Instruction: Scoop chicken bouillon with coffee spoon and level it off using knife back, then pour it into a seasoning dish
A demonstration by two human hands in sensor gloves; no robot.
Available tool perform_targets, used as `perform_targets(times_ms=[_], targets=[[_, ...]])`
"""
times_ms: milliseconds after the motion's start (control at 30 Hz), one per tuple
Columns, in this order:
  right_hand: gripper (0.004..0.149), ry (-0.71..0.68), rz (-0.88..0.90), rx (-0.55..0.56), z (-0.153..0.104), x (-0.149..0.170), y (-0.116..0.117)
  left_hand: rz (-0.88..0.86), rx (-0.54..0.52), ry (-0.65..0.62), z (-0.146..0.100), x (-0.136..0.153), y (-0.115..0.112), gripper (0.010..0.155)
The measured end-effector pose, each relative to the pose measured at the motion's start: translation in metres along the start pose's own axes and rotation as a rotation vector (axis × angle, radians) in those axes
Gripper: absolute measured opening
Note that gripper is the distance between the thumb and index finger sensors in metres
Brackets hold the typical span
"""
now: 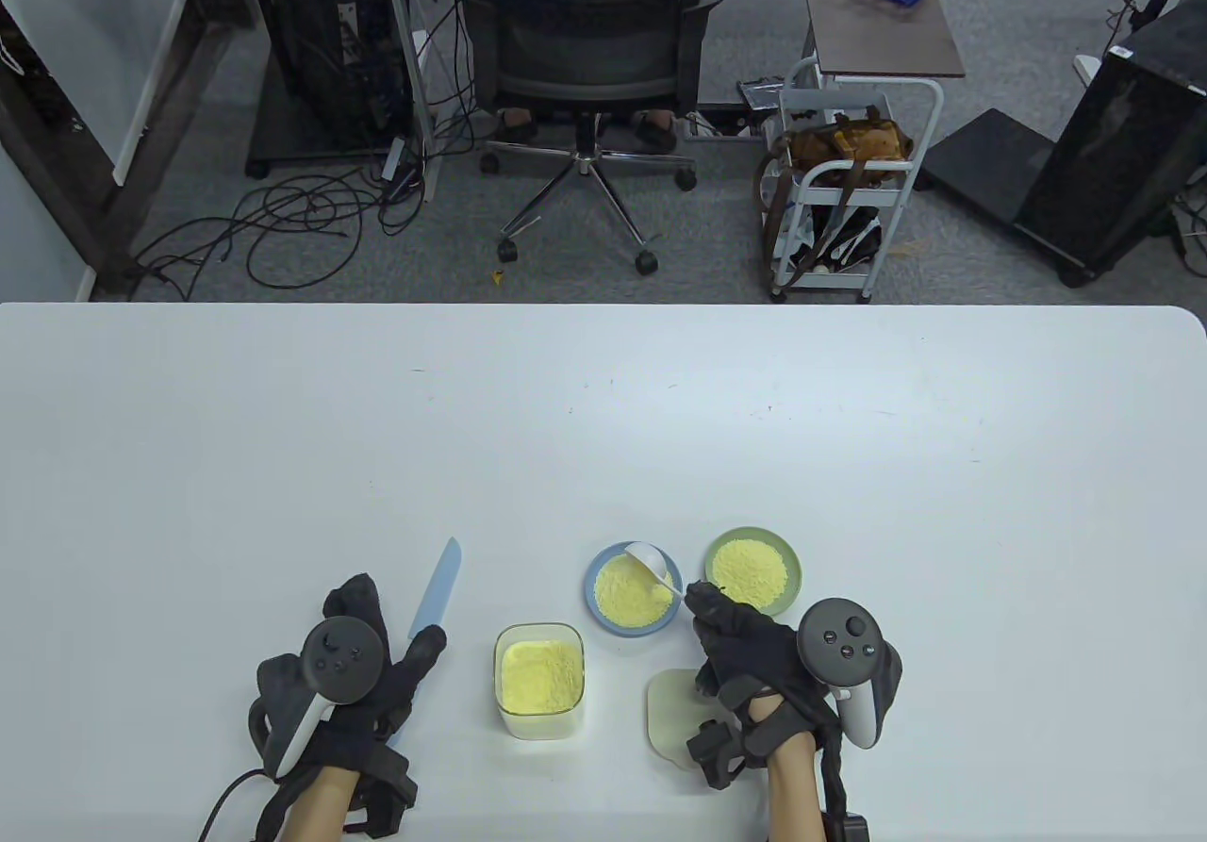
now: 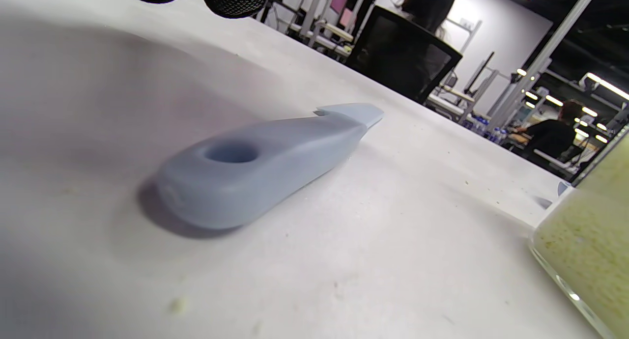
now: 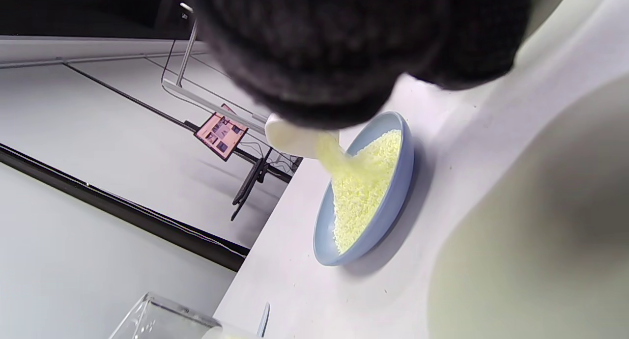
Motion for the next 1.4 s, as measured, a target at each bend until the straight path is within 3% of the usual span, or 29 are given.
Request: perform_targets(times_ms=[367, 733, 900, 1067, 1200, 1400], targets=[[0.042, -0.029, -0.076, 0.023, -0.002, -0.008, -0.003, 0.000, -0.001, 0.000, 0.000, 0.000, 0.000, 0.100], [0.042, -0.067, 0.126, 0.028, -0.005, -0.011, -0.006, -0.034, 0.011, -0.014, -0.001, -0.002, 0.000, 0.099], [0.040, -0.015, 0.200, -0.035, -0.005, -0.006, -0.003, -0.259, 0.031, -0.218, -0.008, -0.023, -0.003, 0.096], [0.039, 0.013, 0.195, -0.043, -0.007, -0.006, -0.005, -0.270, 0.106, -0.421, -0.022, -0.053, -0.014, 0.097], [0.039, -0.023, 0.230, -0.039, -0.008, -0.011, -0.006, -0.162, 0.162, -0.500, -0.027, -0.068, -0.026, 0.104], [0.040, -0.179, 0.328, -0.127, -0.008, -0.030, 0.003, -0.133, 0.196, -0.504, -0.026, -0.069, -0.034, 0.099]])
Point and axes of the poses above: the tracker on the back of each hand, its own x axis roughly to the little-finger side, its own z axis roughly from the wrist to the fingertips, y = z × x, the point moved 2 cm from there along z, roughly from the wrist to the fingertips, and after that the axes turned 1 degree about -z, right-handed, at the moved point
